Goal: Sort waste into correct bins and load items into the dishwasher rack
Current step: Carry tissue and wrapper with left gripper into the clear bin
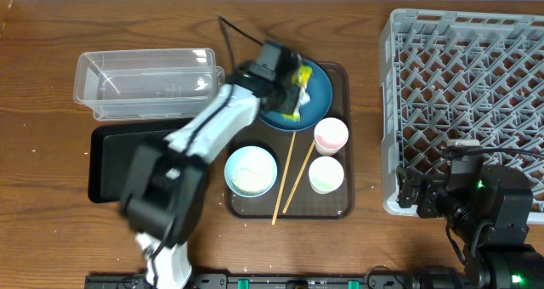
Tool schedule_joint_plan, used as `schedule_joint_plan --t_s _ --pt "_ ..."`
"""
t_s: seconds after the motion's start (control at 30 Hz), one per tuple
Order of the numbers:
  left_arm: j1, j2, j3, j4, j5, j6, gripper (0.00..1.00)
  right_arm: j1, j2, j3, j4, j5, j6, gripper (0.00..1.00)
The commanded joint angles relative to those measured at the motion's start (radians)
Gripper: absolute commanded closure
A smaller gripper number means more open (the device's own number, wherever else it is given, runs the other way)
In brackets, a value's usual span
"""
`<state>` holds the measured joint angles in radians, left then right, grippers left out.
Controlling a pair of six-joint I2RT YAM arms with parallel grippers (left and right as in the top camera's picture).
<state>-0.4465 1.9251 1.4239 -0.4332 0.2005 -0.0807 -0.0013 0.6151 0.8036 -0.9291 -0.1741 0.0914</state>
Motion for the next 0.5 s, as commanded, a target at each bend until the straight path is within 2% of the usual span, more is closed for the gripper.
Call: schedule_joint_plan --t_s 0.0,0.17,0.47 --pt "0.073 -0.158 0.016 -0.043 -0.085 -0.002 0.94 0.014 -0.002 0.02 -0.002 0.014 0.005 0.01" --pt "0.21 -0.234 0.016 -0.092 -0.168 -0.002 0.94 0.014 -0.002 0.02 -0.003 0.013 0.005 0.01" --pt "0.43 -0.166 0.001 -0.11 -0.167 -0.002 0.93 0.014 -0.002 0.02 -0.003 0.013 0.005 0.01"
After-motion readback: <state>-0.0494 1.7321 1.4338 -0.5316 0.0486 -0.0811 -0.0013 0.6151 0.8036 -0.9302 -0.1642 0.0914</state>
